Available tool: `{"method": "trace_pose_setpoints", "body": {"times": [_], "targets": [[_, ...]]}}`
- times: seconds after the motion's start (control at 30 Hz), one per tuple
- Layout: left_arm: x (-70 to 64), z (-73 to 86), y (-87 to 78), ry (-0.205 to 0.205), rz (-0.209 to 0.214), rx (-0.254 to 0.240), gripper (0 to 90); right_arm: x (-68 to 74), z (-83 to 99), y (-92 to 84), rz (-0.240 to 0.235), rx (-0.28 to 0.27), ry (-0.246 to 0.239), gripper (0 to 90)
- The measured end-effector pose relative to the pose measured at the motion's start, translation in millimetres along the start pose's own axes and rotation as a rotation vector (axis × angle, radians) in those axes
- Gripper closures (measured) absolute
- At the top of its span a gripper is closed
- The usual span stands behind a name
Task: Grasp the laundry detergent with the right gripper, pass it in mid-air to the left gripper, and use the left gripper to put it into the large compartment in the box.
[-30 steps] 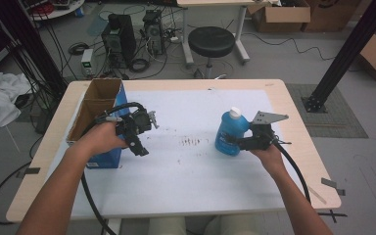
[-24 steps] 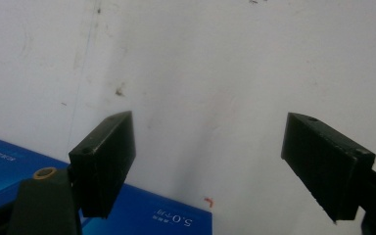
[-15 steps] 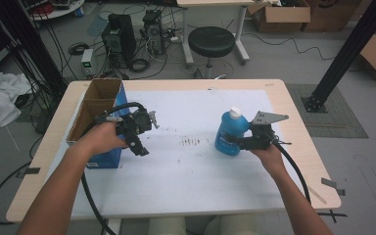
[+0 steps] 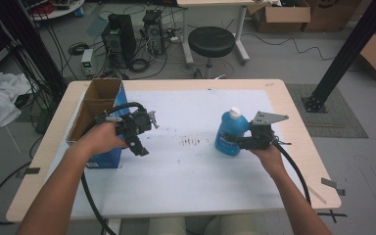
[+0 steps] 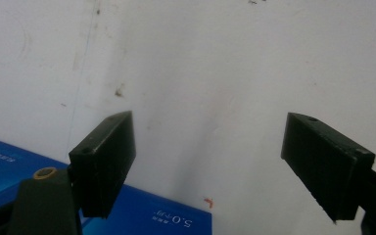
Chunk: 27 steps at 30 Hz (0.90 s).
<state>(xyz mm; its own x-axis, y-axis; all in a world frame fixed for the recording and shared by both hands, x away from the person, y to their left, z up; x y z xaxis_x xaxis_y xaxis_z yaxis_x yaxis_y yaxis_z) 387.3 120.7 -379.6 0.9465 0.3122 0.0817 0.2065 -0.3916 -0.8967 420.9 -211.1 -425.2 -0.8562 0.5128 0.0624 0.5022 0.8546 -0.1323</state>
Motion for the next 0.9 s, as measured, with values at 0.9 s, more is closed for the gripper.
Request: {"method": "trace_pose_setpoints", "body": {"times": [0.9], "targets": [[-1.1,-3.8,-6.8,0.004,-0.012,-0.022,21.4,3.2,-1.9,-1.5,0.018,-0.018,-0.041,43.9]]}}
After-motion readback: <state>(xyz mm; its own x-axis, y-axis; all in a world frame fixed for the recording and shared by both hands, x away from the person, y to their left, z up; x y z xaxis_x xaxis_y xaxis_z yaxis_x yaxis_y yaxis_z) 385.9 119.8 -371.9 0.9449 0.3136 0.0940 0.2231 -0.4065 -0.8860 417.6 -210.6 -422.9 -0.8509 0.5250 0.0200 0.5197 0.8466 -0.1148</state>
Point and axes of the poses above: each handheld gripper's, and its own axes: y roughly forward along the jaws, z roughly out of its underside, x roughly to its left, the point moved 6 cm from there along y, roughly forward along the jaws, and after that the axes turned 15 degrees about -x, right-handed, at the moved point
